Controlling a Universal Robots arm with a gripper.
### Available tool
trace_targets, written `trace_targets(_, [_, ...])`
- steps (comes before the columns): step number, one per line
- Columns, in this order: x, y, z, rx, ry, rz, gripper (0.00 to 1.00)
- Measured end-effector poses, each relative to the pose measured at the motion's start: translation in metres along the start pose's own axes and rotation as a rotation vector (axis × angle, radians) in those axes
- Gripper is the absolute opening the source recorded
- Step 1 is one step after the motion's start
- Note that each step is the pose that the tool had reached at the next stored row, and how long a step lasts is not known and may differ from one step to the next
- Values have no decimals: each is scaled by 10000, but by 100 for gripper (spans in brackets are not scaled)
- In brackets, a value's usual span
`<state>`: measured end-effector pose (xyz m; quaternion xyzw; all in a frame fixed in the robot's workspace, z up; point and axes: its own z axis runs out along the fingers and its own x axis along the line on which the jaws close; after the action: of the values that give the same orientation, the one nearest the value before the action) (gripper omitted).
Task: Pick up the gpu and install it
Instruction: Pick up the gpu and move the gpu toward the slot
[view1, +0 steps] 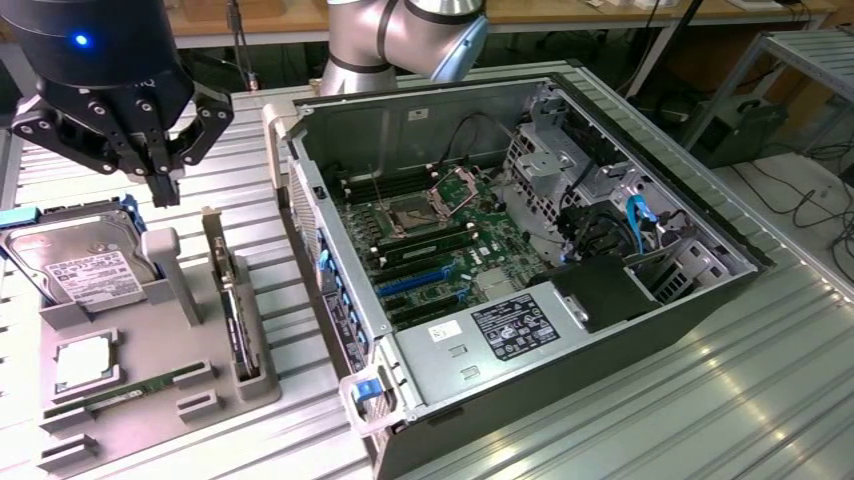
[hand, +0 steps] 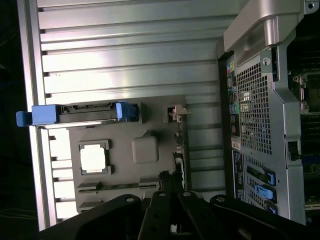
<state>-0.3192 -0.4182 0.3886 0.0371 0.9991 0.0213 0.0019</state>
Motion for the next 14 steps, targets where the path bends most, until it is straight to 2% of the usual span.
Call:
trace_targets(1, [0, 0, 0, 0, 0, 0, 17])
trace_targets(2, [0, 0, 0, 0, 0, 0, 17])
trace_targets(6, [0, 0, 0, 0, 0, 0, 42])
trace_targets(7, [0, 0, 0, 0, 0, 0, 42])
trace_targets(10, [0, 0, 0, 0, 0, 0, 60])
trace_targets(11, [0, 0, 0, 1, 0, 0, 60])
trace_targets(12, [0, 0, 0, 0, 0, -6, 66])
trace_targets(14, [-12, 0, 4, -1, 10, -155, 66])
